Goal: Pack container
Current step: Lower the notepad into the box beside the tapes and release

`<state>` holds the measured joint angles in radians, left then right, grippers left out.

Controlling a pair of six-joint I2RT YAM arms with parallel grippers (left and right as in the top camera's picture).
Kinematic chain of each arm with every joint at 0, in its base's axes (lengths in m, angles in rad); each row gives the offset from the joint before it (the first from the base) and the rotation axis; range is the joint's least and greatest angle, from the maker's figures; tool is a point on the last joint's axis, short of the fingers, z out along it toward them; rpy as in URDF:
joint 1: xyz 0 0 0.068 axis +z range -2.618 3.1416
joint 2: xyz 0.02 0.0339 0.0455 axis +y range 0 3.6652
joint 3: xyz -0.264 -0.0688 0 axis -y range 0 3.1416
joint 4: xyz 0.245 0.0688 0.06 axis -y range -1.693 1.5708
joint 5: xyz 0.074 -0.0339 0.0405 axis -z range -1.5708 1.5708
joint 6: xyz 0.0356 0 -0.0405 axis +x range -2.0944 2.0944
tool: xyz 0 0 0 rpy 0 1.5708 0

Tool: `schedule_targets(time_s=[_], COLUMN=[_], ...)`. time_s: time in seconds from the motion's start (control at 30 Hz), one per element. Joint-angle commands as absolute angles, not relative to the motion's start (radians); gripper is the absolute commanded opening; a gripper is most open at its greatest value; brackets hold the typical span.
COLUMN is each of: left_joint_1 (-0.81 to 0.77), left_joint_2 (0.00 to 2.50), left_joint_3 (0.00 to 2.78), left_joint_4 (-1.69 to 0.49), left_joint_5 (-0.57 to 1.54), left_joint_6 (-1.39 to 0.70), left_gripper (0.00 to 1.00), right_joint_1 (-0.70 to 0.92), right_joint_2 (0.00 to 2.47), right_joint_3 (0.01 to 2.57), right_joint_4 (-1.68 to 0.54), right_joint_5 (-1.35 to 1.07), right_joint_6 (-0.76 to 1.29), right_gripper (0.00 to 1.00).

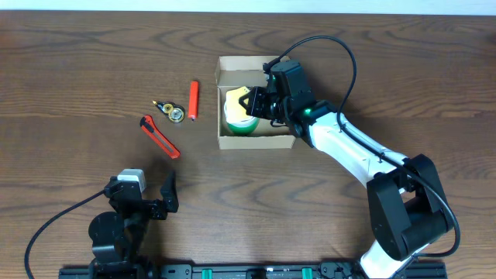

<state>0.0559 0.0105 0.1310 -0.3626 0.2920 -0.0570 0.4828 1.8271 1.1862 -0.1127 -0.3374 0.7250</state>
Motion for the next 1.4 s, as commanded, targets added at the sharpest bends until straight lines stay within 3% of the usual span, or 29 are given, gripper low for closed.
schedule_targets(time_s=[0.0, 1.17, 1.2, 1.23, 1.27, 1.37], left_joint_1=[0.052, 0.052, 0.052, 0.052, 0.052, 0.052], left_joint_2=[0.005, 0.005, 0.005, 0.005, 0.005, 0.005], left_joint_3=[0.110, 0.110, 0.110, 0.110, 0.110, 0.110], left_joint_4=[-0.366, -0.366, -0.366, -0.366, -0.366, -0.366], left_joint_5=[0.299, 0.299, 0.299, 0.299, 0.299, 0.299], left_joint_6=[-0.071, -0.071, -0.071, -0.071, -0.071, -0.071], left_gripper=[0.95, 0.95, 0.95, 0.96, 0.95, 0.95], right_joint_1=[0.484, 0.483, 0.483, 0.483, 0.483, 0.483], right_joint_2=[1.833, 1.869, 1.869, 1.869, 1.869, 1.869], right_joint_3=[1.182, 1.182, 1.182, 1.182, 1.182, 1.182], right_joint_4=[-0.114, -0.053, -0.060, -0.070, -0.075, -0.088], right_joint_5=[-0.295, -0.333, -0.323, -0.311, -0.305, -0.290], right_joint_6=[0.736, 0.770, 0.770, 0.770, 0.770, 0.770], right_gripper=[0.02, 0.01, 0.06, 0.24, 0.32, 0.47])
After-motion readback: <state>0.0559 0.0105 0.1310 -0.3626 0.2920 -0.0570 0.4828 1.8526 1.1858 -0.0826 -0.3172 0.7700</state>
